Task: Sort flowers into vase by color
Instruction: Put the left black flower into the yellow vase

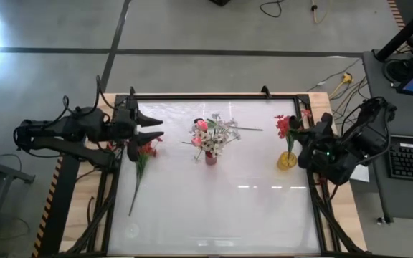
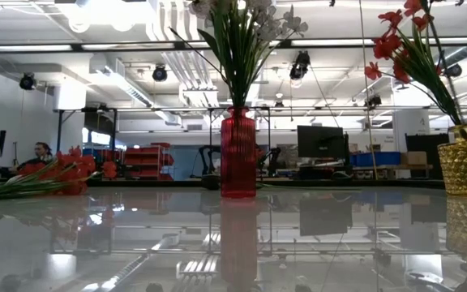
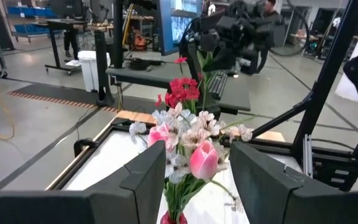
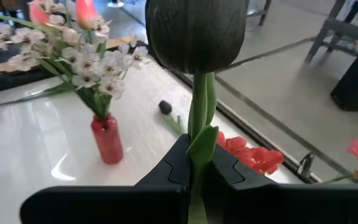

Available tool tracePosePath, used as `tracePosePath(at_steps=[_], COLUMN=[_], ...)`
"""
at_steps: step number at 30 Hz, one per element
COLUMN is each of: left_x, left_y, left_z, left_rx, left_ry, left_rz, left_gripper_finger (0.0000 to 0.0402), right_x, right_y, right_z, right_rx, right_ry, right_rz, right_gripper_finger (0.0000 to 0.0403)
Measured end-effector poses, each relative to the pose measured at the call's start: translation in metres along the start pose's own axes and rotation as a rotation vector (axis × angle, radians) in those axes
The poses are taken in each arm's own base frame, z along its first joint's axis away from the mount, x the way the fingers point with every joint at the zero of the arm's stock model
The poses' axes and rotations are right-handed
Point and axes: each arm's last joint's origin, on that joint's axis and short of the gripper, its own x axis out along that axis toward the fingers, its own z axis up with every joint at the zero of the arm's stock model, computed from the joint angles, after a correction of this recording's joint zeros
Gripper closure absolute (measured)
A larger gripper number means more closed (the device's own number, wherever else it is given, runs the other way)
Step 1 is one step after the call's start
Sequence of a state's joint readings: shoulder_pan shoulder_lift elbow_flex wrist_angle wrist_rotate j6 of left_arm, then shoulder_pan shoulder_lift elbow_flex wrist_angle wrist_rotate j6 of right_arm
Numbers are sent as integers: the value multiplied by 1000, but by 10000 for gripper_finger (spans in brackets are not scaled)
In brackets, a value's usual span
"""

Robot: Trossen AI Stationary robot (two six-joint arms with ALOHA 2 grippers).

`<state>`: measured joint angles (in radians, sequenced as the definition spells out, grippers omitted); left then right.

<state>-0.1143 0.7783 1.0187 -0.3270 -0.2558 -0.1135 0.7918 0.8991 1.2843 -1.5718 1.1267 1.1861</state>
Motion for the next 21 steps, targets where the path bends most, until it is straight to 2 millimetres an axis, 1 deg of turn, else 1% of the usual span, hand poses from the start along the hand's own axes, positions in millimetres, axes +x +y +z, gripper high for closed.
tracePosePath(at_steps=[10, 15, 21], left_x=[6, 11, 13], left_y=[-1, -2, -3], left_z=[4, 2, 1], left_rx=[-3, 2, 21], left_ry=[-42, -24, -19], left_rz=[-1, 2, 2], left_gripper_finger=[235, 235, 235], right_x=[4, 8, 16], right_y=[2, 3, 6], right_z=[-8, -18, -38], right_rx=[-43, -37, 21], right_ry=[10, 34, 166], right_rz=[-10, -23, -25], right_gripper_finger=[390, 390, 390])
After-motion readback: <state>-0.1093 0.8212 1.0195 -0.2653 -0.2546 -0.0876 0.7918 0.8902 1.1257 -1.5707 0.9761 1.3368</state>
